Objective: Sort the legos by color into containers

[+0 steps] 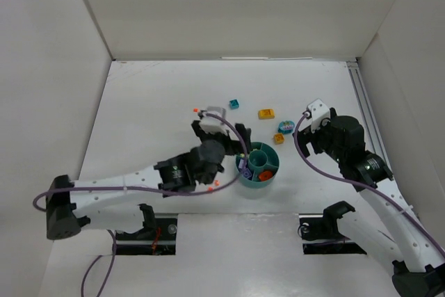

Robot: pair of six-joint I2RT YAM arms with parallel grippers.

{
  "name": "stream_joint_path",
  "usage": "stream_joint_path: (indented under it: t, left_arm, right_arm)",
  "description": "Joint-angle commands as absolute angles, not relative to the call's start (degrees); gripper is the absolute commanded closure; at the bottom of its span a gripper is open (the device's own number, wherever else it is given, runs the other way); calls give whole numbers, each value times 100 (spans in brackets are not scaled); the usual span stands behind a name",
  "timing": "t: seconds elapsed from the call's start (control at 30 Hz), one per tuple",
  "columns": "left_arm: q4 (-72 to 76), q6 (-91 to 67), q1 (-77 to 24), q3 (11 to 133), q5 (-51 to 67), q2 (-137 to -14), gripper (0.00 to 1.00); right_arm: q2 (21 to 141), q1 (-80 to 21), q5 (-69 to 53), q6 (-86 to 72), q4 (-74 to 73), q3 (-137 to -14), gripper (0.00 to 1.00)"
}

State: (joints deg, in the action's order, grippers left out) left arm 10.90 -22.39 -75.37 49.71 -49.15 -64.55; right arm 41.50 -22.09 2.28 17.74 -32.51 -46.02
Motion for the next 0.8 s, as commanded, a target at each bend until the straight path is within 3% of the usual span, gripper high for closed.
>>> stream_joint_path:
  t: [0.0, 0.07, 0.1, 0.23, 0.37, 0.6, 0.77]
  left_arm:
    - [-174, -4090, -6542, 5054, -3377, -5865, 0]
    - [-769, -4768, -5262, 4992, -2589, -5583, 0]
    - [-974, -4772, -5256, 4992, -2340, -5529, 0]
    - [-1704, -5212, -3572, 4782, -1022, -5545, 0]
    - [-1767, -5011, -2122, 4413, -19, -5888, 0]
    - [-1767, -4817, -1645, 4289, -193, -5994, 0]
    - [-1767, -4527, -1065, 4166, -37, -5994, 0]
  right_arm:
    - [4226, -2171, 9, 1915, -2857, -4851, 3]
    - [4559, -2354, -52, 1968, -2638, -5044, 4]
    - [4561, -2451, -53, 1969, -2576, -5123, 4]
    - [5623, -3371, 78, 1969, -2286, -5693, 6]
    - [7368, -4156, 421, 2267, -2224, -6669, 7]
    - [9575, -4456, 9, 2697, -2170, -8302, 12]
    - [10809, -4588, -228, 3015, -2513, -9289, 24]
